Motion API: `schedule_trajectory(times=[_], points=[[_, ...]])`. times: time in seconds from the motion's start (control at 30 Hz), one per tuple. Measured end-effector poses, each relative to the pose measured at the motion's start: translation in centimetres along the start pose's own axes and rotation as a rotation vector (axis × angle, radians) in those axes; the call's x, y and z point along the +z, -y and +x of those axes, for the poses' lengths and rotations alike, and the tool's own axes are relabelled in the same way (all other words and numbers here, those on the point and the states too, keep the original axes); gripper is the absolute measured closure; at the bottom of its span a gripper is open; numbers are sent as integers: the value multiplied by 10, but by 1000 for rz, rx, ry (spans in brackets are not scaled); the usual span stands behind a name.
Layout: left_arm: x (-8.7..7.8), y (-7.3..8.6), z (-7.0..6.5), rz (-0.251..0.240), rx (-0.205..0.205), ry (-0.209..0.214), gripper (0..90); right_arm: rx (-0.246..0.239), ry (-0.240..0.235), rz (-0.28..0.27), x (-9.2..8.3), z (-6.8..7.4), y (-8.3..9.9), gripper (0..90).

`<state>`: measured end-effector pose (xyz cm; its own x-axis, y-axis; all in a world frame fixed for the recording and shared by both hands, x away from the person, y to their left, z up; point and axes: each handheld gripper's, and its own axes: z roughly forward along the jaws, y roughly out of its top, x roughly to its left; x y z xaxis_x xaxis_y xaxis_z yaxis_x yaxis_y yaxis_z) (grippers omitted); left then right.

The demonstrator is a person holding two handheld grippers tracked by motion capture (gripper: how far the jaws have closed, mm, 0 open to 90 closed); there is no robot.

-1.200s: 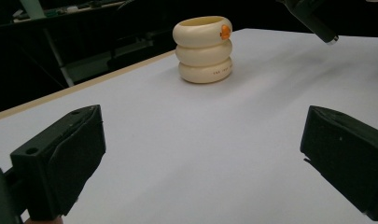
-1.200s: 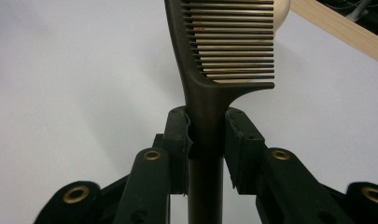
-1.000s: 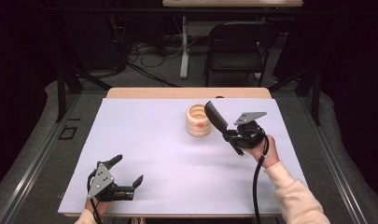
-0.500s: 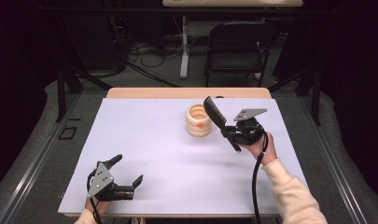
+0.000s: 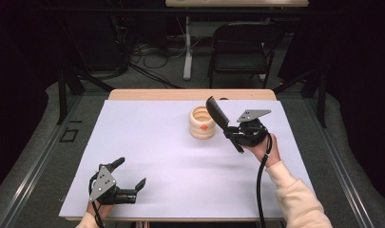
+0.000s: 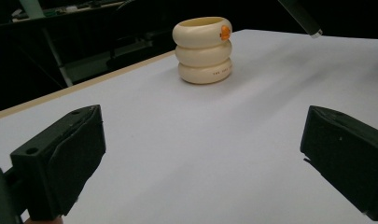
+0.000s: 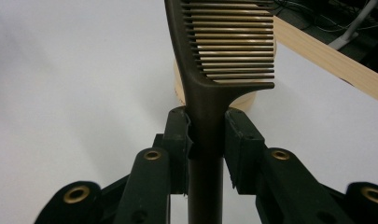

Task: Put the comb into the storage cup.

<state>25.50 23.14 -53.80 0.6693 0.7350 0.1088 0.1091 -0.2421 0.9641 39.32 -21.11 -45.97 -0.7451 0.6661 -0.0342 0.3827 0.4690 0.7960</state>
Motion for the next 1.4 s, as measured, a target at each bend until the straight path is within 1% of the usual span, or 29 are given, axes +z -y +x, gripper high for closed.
schedule_trajectory(times=[0.27, 0.37, 0.67, 1.0, 1.4], points=[[0, 0, 0, -2, -1, -2, 2, 13, 2, -5, 1, -2, 1, 722], [-1, 0, 0, -4, -2, -3, 3, 9, 7, -8, 1, -3, 0, 722], [-1, 0, 0, -4, 0, -3, 2, 26, 5, -27, 2, -5, -6, 722], [-1, 0, 0, -7, -4, -3, 3, 18, 0, -30, 9, -4, -12, 722], [-1, 0, 0, -5, -3, -2, 2, 15, 4, -54, 9, -6, -22, 722]])
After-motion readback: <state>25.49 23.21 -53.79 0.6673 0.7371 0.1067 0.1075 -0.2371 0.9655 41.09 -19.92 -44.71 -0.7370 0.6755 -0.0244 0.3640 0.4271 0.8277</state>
